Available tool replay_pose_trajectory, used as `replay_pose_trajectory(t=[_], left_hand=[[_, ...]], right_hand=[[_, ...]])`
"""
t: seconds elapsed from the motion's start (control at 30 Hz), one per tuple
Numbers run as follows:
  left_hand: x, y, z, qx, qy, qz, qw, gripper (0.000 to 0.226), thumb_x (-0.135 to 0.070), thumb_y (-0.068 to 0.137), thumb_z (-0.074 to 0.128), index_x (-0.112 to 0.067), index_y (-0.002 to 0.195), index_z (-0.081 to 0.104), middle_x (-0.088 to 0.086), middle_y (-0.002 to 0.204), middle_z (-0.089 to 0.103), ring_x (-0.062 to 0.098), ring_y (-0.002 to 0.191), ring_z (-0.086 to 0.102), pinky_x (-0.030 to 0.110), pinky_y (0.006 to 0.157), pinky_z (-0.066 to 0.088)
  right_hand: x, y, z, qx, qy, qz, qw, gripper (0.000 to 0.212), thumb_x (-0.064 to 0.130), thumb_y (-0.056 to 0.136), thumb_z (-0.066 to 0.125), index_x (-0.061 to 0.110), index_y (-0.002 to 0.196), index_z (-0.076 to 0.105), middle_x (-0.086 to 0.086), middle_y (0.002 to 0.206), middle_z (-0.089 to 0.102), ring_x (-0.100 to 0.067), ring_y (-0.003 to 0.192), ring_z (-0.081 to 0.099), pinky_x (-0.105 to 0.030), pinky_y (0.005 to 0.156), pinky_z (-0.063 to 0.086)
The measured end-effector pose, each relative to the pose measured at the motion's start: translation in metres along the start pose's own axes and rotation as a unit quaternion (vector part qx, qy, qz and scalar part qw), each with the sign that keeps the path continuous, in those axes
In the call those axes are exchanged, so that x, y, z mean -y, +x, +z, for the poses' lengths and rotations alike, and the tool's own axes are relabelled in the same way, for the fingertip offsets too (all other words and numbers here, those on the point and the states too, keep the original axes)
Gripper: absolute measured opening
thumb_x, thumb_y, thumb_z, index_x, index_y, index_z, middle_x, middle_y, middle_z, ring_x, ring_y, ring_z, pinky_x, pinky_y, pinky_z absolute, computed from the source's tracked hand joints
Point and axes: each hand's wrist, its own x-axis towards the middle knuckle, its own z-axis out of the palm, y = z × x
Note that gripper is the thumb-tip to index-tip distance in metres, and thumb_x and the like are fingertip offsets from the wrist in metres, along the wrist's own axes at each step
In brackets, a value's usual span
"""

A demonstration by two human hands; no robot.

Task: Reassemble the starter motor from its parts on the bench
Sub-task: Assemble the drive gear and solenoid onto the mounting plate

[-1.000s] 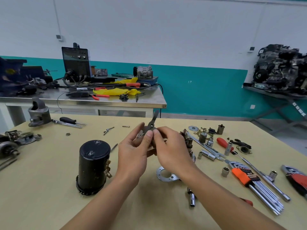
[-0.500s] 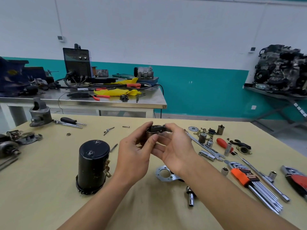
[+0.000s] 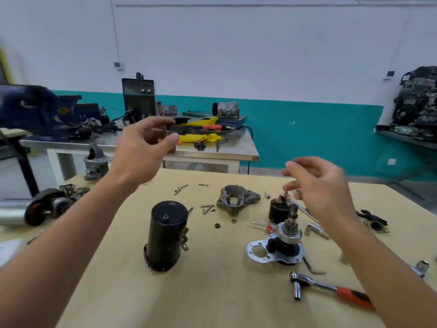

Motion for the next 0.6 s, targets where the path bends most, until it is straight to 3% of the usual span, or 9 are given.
replay_pose_trajectory(t=[0.07, 0.13, 0.27, 0.37, 0.43, 0.5, 0.6], left_hand=[[0.030, -0.005, -0.014, 0.047, 0.028, -0.061, 0.997, 0.027, -0.017, 0.092, 0.069, -0.031, 0.115, 0.064, -0.016, 0.086, 0.078, 0.003, 0.080, 0.074, 0.015, 0.060, 0.054], [0.064, -0.016, -0.023, 0.077, 0.029, -0.105, 0.991, 0.027, -0.013, 0.090, 0.072, -0.025, 0.113, 0.066, -0.009, 0.085, 0.079, 0.009, 0.078, 0.076, 0.019, 0.066, 0.052], [0.108, -0.031, -0.023, 0.119, 0.052, -0.143, 0.981, 0.030, -0.005, 0.084, 0.078, -0.023, 0.105, 0.068, -0.004, 0.086, 0.080, 0.012, 0.081, 0.076, 0.024, 0.071, 0.055], [0.124, -0.032, -0.013, 0.162, 0.072, -0.166, 0.970, 0.043, 0.010, 0.079, 0.077, -0.025, 0.102, 0.069, 0.002, 0.093, 0.080, 0.016, 0.085, 0.075, 0.027, 0.065, 0.058], [0.129, -0.035, -0.006, 0.200, 0.090, -0.156, 0.963, 0.048, 0.012, 0.075, 0.080, -0.023, 0.105, 0.069, 0.007, 0.100, 0.079, 0.021, 0.092, 0.075, 0.038, 0.077, 0.062], [0.127, -0.040, -0.002, 0.229, 0.095, -0.114, 0.962, 0.043, -0.002, 0.069, 0.088, -0.019, 0.106, 0.071, 0.005, 0.102, 0.077, 0.023, 0.098, 0.073, 0.043, 0.089, 0.059], [0.125, -0.048, 0.000, 0.229, 0.074, -0.076, 0.968, 0.045, -0.031, 0.063, 0.081, -0.015, 0.104, 0.072, 0.006, 0.100, 0.077, 0.030, 0.098, 0.071, 0.048, 0.092, 0.056]], right_hand=[[-0.010, -0.001, -0.006, -0.026, -0.063, -0.043, 0.997, 0.009, 0.036, 0.087, 0.069, 0.028, 0.092, 0.068, 0.008, 0.084, 0.074, -0.006, 0.066, 0.071, -0.018, 0.057, 0.048], [-0.024, -0.005, -0.010, -0.032, -0.104, -0.057, 0.992, 0.011, 0.036, 0.086, 0.071, 0.027, 0.092, 0.069, 0.012, 0.082, 0.072, 0.001, 0.072, 0.068, -0.013, 0.060, 0.046], [-0.049, -0.014, -0.011, 0.013, -0.157, -0.055, 0.986, 0.023, 0.044, 0.082, 0.074, 0.027, 0.096, 0.070, 0.017, 0.084, 0.070, 0.011, 0.079, 0.062, -0.006, 0.058, 0.044], [-0.062, -0.019, -0.010, 0.074, -0.139, -0.030, 0.987, 0.043, 0.059, 0.072, 0.073, 0.027, 0.101, 0.071, 0.016, 0.090, 0.072, 0.006, 0.085, 0.064, -0.010, 0.071, 0.047], [-0.070, -0.021, -0.008, 0.112, -0.115, -0.002, 0.987, 0.051, 0.067, 0.065, 0.070, 0.030, 0.101, 0.071, 0.014, 0.092, 0.072, 0.001, 0.087, 0.066, -0.020, 0.076, 0.050], [-0.076, -0.021, -0.006, 0.131, -0.093, 0.018, 0.987, 0.042, 0.062, 0.067, 0.075, 0.033, 0.098, 0.071, 0.013, 0.089, 0.074, -0.002, 0.085, 0.069, -0.024, 0.075, 0.052], [-0.083, -0.016, -0.007, 0.124, -0.087, 0.018, 0.988, 0.016, 0.049, 0.078, 0.077, 0.036, 0.086, 0.072, 0.013, 0.080, 0.073, -0.002, 0.075, 0.068, -0.025, 0.069, 0.050]])
